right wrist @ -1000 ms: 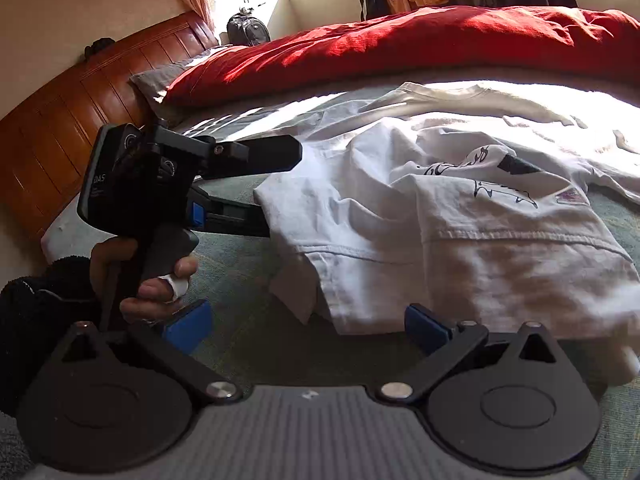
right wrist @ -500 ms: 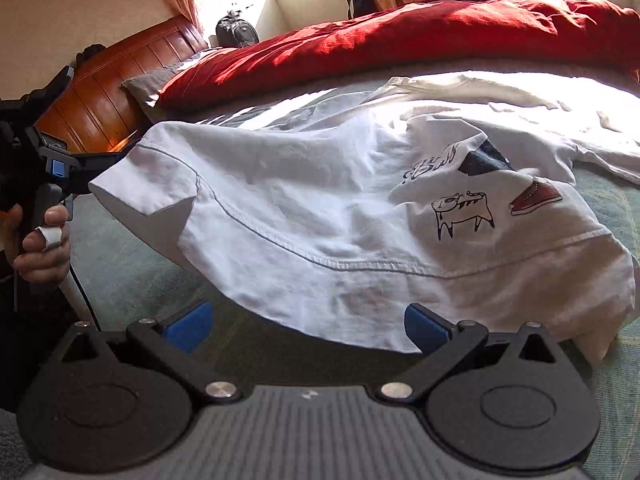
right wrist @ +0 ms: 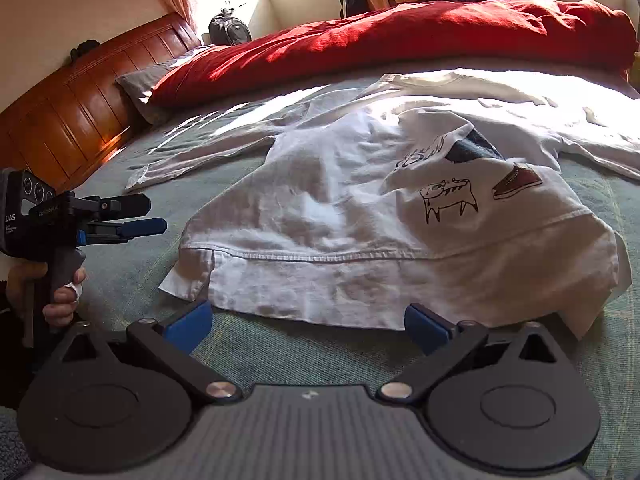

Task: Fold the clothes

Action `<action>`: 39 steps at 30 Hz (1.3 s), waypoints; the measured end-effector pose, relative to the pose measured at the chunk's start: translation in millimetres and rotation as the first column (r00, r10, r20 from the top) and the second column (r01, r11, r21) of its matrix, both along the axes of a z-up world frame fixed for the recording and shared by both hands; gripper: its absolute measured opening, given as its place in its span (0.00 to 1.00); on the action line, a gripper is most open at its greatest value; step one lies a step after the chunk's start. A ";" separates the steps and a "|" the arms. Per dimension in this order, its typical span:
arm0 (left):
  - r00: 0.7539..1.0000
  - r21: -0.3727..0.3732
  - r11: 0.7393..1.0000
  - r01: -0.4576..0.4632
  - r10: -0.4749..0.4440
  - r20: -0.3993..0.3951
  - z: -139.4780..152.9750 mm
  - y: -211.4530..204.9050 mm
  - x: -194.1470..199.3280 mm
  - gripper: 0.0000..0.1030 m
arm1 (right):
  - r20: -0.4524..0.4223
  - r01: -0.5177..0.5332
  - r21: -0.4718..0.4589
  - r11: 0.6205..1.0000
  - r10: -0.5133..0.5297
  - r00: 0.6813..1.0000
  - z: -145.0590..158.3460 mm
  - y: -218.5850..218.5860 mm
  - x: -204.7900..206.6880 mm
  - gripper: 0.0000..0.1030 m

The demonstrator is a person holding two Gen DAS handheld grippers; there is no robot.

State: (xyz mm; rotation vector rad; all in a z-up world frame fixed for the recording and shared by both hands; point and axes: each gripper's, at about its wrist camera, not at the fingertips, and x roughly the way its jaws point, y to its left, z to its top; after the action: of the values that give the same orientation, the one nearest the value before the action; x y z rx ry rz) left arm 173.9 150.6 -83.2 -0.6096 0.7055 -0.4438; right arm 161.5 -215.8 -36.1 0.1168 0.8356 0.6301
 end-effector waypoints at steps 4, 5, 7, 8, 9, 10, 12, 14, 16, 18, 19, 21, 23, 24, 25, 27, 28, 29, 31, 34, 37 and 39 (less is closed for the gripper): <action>0.999 -0.012 1.000 -0.009 0.008 -0.050 -17.2 -0.5 6.8 0.93 | -0.016 0.009 0.002 1.000 -0.009 1.000 -5.9 -2.4 -0.1 1.00; 0.999 -0.017 1.000 -0.008 0.007 -0.049 -19.0 -1.7 11.2 0.93 | -0.021 0.012 0.002 1.000 -0.012 1.000 -7.5 -2.4 0.3 1.00; 0.999 -0.026 1.000 -0.005 0.004 -0.047 -22.5 -4.2 20.0 0.93 | -0.031 0.019 0.000 1.000 -0.019 0.999 -10.6 -2.5 1.0 1.00; 0.999 -0.031 1.000 -0.004 0.003 -0.046 -24.3 -5.4 24.5 0.93 | -0.033 0.020 0.000 1.000 -0.020 0.999 -10.9 -2.3 1.0 1.00; 0.999 -0.036 0.999 -0.003 0.001 -0.045 -26.1 -6.7 28.9 0.93 | -0.034 0.021 0.001 1.000 -0.021 0.999 -11.3 -2.0 1.0 1.00; 0.999 -0.041 0.999 -0.002 0.000 -0.043 -27.9 -7.9 33.3 0.93 | -0.035 0.021 0.002 1.000 -0.021 0.999 -11.6 -1.8 1.0 1.00; 0.999 -0.057 0.998 0.001 -0.004 -0.043 -29.8 -11.4 41.8 0.93 | -0.038 0.023 0.003 1.000 -0.023 0.999 -12.3 -1.3 1.0 1.00; 0.999 -0.065 0.998 0.003 -0.006 -0.046 -30.5 -12.9 41.0 0.93 | -0.040 0.024 0.005 1.000 -0.024 0.999 -13.0 -0.8 1.0 1.00; 0.999 -0.065 0.998 0.005 -0.008 -0.049 -31.9 -13.4 38.1 0.93 | -0.040 0.024 0.007 1.000 -0.024 0.999 -13.0 -0.8 0.4 1.00; 0.999 -0.065 0.998 0.006 -0.009 -0.052 -33.3 -13.8 35.2 0.92 | -0.043 0.021 0.009 1.000 -0.020 0.999 -13.3 -1.4 -0.5 1.00; 0.999 -0.065 0.998 0.007 -0.010 -0.054 -34.1 -14.1 33.7 0.92 | -0.047 0.021 0.007 1.000 -0.020 0.999 -14.3 -2.0 -0.3 1.00; 0.998 -0.065 0.998 0.008 -0.012 -0.057 -35.5 -14.5 30.8 0.92 | -0.060 0.026 0.001 1.000 -0.026 0.998 -18.8 -3.3 0.9 1.00; 0.998 -0.066 0.998 0.010 -0.014 -0.060 -36.9 -15.0 27.9 0.90 | -0.085 0.039 -0.006 0.999 -0.040 0.996 -26.7 -5.0 3.6 1.00; 0.998 -0.066 0.998 0.010 -0.014 -0.061 -37.6 -15.2 26.4 0.86 | -0.102 0.049 -0.010 0.999 -0.050 0.993 -31.9 -6.0 5.5 1.00; 0.998 -0.066 0.998 0.011 -0.015 -0.063 -38.3 -15.5 25.0 0.82 | -0.117 0.059 -0.012 0.998 -0.060 0.991 -37.1 -7.0 6.8 1.00; 0.998 -0.066 0.998 0.013 -0.017 -0.066 -39.7 -15.9 22.0 0.73 | -0.129 0.072 -0.006 0.997 -0.072 0.989 -44.2 -8.6 7.6 1.00; 0.998 -0.066 0.998 0.013 -0.018 -0.067 -40.4 -16.2 20.6 0.62 | -0.128 0.075 -0.002 0.997 -0.075 0.989 -45.4 -9.1 7.0 1.00; 0.997 -0.066 0.998 0.014 -0.019 -0.069 -41.1 -16.4 19.1 0.56 | -0.132 0.075 0.000 0.997 -0.075 0.988 -46.1 -9.6 7.5 1.00; 0.997 -0.067 0.998 0.016 -0.020 -0.072 -42.6 -16.9 16.2 0.37 | -0.146 0.078 0.006 0.997 -0.076 0.986 -48.4 -10.9 9.4 1.00; 0.996 -0.017 1.000 0.006 -0.008 -0.086 -40.5 -18.9 14.3 0.19 | -0.159 0.091 0.019 0.996 -0.087 0.983 -51.1 -12.2 11.1 1.00; 0.994 0.029 0.999 -0.022 0.025 -0.102 -37.0 -17.9 10.1 0.07 | -0.149 0.085 0.004 0.996 -0.084 0.985 -51.9 -9.4 9.9 1.00; 0.995 0.044 0.998 -0.040 0.044 -0.092 -30.0 -14.5 5.2 0.06 | -0.147 0.089 -0.007 0.996 -0.089 0.985 -49.5 -7.4 9.9 1.00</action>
State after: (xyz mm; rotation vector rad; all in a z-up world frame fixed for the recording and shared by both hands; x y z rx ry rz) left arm 179.2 136.1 -113.2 -0.6075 0.7877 -0.3627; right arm 171.5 -223.3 -85.6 0.2015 0.9681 0.5418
